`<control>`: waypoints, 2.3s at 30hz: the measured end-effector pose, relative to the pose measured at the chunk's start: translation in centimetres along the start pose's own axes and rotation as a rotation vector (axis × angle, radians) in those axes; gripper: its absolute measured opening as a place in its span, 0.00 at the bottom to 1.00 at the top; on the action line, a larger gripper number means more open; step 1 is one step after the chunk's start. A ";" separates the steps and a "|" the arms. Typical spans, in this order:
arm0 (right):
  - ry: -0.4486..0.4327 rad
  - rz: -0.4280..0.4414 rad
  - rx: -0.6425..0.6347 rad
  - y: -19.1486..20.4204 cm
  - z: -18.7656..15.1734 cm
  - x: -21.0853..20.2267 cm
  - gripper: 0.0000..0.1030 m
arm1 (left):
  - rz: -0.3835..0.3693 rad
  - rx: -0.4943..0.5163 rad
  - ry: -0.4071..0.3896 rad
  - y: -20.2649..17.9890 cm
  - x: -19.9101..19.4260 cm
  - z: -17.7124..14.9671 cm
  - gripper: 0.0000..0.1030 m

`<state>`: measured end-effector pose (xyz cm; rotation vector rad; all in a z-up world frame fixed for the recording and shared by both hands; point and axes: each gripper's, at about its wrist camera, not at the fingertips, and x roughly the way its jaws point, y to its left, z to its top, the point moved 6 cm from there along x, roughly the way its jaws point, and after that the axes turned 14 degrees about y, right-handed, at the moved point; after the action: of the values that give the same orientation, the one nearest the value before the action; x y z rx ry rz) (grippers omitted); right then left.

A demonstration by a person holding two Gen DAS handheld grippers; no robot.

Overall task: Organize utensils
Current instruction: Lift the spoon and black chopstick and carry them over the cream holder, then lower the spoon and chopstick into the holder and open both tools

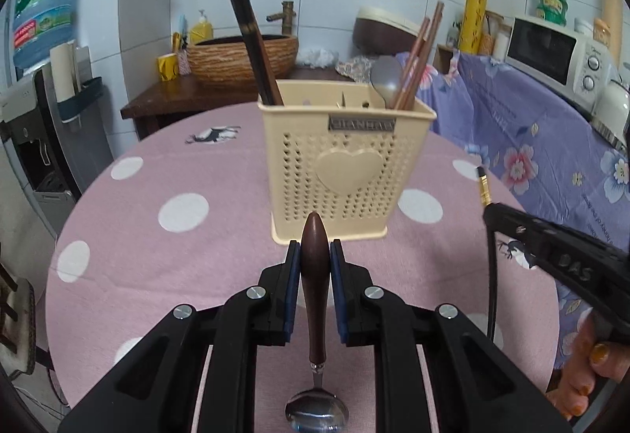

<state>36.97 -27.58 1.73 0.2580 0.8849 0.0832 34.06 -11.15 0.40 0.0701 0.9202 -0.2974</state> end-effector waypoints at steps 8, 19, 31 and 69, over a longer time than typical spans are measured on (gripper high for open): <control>-0.092 0.081 -0.040 2.0 1.8 -5.6 0.07 | -0.024 -0.041 -0.043 1.7 -1.8 1.4 0.16; -0.092 0.075 -0.076 2.9 2.0 -6.2 0.07 | -0.031 -0.049 -0.083 2.5 -2.8 2.4 0.16; -0.093 0.111 -0.133 4.2 4.0 -8.7 0.07 | -0.088 -0.033 -0.094 2.5 -5.2 4.3 0.15; -0.156 0.005 -0.103 4.7 11.4 -2.9 0.07 | 0.103 0.036 -0.216 -1.0 -2.4 13.2 0.15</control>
<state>44.11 -25.67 12.03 0.1681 0.7231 0.1114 42.59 -14.05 10.33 0.1161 0.6942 -0.2209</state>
